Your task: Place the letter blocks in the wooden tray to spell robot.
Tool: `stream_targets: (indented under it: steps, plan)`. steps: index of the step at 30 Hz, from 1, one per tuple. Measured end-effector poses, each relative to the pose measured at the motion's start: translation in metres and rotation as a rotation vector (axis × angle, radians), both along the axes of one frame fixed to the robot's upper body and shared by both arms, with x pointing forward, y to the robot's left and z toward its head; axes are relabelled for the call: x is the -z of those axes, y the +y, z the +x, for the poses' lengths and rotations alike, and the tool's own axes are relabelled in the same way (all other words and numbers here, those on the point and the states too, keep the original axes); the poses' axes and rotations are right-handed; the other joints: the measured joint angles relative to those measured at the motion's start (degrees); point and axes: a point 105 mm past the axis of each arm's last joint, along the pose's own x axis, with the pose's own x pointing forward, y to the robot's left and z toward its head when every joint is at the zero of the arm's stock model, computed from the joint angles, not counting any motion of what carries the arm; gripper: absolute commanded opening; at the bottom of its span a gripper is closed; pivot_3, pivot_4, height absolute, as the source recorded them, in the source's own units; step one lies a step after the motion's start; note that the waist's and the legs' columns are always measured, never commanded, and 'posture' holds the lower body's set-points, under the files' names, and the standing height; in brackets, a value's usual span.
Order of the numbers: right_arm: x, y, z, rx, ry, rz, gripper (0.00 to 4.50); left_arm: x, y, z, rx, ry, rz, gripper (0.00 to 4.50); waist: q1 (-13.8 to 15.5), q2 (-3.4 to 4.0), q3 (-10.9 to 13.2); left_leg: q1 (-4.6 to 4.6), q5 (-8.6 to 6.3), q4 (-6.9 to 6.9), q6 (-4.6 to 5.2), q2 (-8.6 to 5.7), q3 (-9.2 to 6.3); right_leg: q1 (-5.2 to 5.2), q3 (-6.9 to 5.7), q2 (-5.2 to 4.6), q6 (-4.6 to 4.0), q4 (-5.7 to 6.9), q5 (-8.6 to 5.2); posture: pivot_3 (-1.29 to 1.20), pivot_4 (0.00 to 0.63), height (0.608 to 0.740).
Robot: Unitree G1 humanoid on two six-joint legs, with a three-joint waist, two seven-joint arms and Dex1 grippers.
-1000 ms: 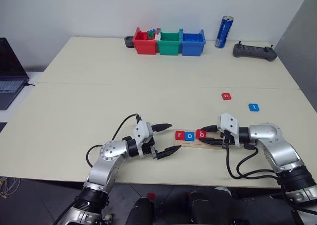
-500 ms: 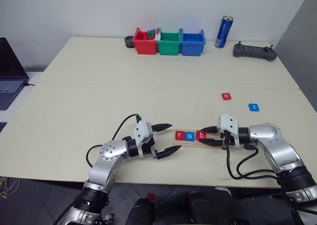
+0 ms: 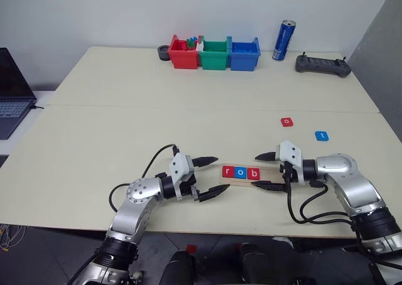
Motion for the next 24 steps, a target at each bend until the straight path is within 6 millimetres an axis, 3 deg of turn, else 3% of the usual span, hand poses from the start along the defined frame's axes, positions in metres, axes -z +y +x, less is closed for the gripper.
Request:
stream_targets:
  steps: [7,10,18,24]
  plan:
    - [-0.009,-0.009,0.003,0.032,-0.019,0.015,4.46,0.0,0.0,0.0,0.004,0.001,0.001,4.5,0.0,0.0,0.0,0.0,0.0,0.0,0.0,0.0,0.0,0.0,0.0,0.0,0.0,0.0,0.0,0.0,0.15,0.74]
    - [-0.014,-0.018,0.005,0.063,-0.026,0.014,3.91,0.001,0.0,0.0,0.005,0.002,0.001,4.5,0.0,0.0,0.0,0.0,0.0,0.0,0.0,0.0,0.01,0.0,0.01,0.0,0.0,0.0,0.0,0.0,0.15,0.74]
    - [-0.029,-0.051,0.012,0.248,-0.093,0.054,1.05,0.001,0.0,-0.001,0.01,0.0,0.006,4.5,0.0,0.0,0.0,0.0,0.0,-0.01,0.0,0.0,0.01,0.0,0.01,0.0,0.0,0.02,0.0,0.0,0.15,0.74]
    - [-0.037,-0.064,0.021,0.453,-0.209,0.074,1.05,0.001,0.001,-0.001,0.007,0.0,0.007,4.5,-0.1,0.0,0.0,0.0,0.0,-0.01,0.0,0.0,0.04,-0.01,0.04,0.01,0.0,0.03,0.0,0.0,0.15,0.74]
